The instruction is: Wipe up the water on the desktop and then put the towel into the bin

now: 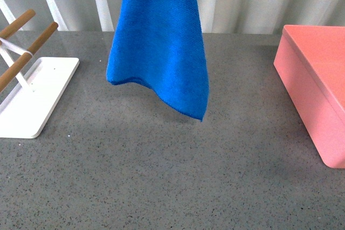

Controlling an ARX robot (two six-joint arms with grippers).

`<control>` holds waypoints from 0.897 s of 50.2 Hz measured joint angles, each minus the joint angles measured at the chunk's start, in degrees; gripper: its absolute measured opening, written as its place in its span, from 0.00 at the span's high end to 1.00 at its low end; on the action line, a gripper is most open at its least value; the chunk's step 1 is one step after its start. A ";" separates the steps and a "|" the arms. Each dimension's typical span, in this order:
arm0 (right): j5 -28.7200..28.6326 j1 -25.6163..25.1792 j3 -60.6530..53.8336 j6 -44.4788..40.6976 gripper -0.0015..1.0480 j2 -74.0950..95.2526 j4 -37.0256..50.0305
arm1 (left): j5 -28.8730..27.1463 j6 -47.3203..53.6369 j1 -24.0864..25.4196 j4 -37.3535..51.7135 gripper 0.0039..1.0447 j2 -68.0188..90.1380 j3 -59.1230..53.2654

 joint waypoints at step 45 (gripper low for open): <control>-14.01 -0.22 44.04 -12.04 0.07 83.45 19.39 | -1.60 -2.58 0.04 -2.27 0.97 0.76 2.64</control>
